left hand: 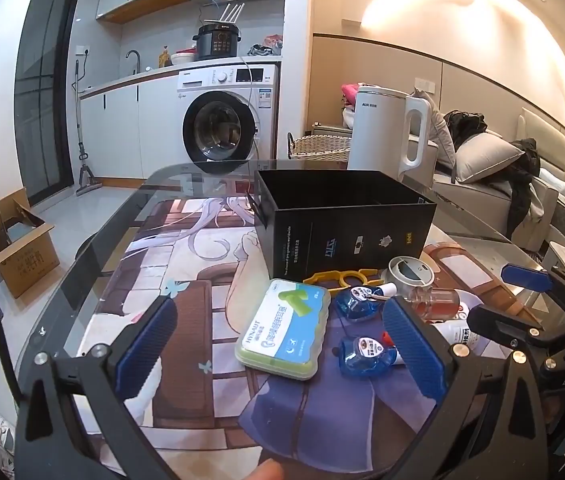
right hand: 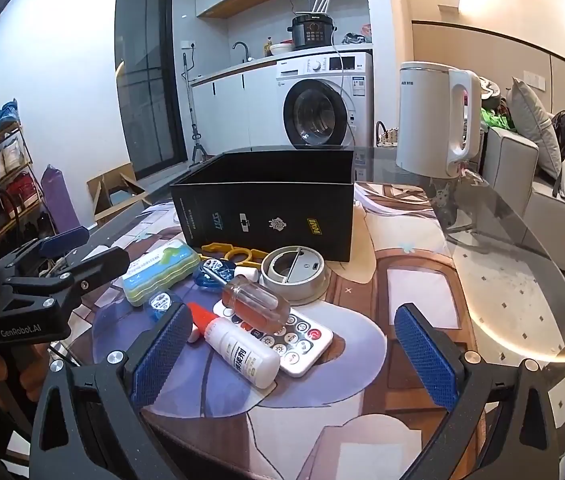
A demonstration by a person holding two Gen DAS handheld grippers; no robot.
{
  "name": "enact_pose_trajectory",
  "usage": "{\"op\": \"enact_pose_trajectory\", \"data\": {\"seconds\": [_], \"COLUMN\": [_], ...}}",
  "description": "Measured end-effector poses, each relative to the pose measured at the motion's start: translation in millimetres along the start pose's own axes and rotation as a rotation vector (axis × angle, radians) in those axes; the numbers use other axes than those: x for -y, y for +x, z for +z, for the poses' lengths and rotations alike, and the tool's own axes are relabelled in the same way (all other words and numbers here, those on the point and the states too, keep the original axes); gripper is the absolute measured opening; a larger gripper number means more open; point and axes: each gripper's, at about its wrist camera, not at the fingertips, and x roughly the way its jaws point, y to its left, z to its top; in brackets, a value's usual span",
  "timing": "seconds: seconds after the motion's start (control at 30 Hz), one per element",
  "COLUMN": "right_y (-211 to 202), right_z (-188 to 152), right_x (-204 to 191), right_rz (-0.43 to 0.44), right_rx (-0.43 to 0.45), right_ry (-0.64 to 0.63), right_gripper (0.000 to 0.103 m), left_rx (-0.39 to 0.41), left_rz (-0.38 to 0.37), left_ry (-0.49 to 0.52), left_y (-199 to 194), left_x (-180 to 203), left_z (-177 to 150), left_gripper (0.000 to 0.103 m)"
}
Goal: Organize rigid objects
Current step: 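Move the left tool toward the green case while the right tool approaches the glue bottle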
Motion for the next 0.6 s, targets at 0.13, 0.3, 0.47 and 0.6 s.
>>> {"op": "enact_pose_trajectory", "data": {"seconds": [0.13,0.3,0.47,0.6], "right_y": [0.4,0.1,2.8,3.5], "right_z": [0.3,0.1,0.0,-0.5], "right_x": [-0.5,0.1,-0.3,-0.7], "right_rz": [-0.001,-0.005,-0.006,-0.003], "right_rx": [-0.006,-0.007,-0.016,-0.021], "right_ry": [-0.004,-0.003,-0.003,-0.005], "right_gripper": [0.103,0.103,0.103,0.103], "left_rx": [0.001,0.0,0.001,0.0], "left_rz": [0.002,0.004,0.006,0.007], "left_ry": [0.001,0.003,0.002,0.002], "left_y": [-0.3,-0.5,-0.3,-0.1], "left_x": [-0.7,-0.3,-0.2,-0.6], "left_z": [0.2,0.4,0.5,0.4], "left_gripper": [0.103,0.103,0.103,0.103]}}
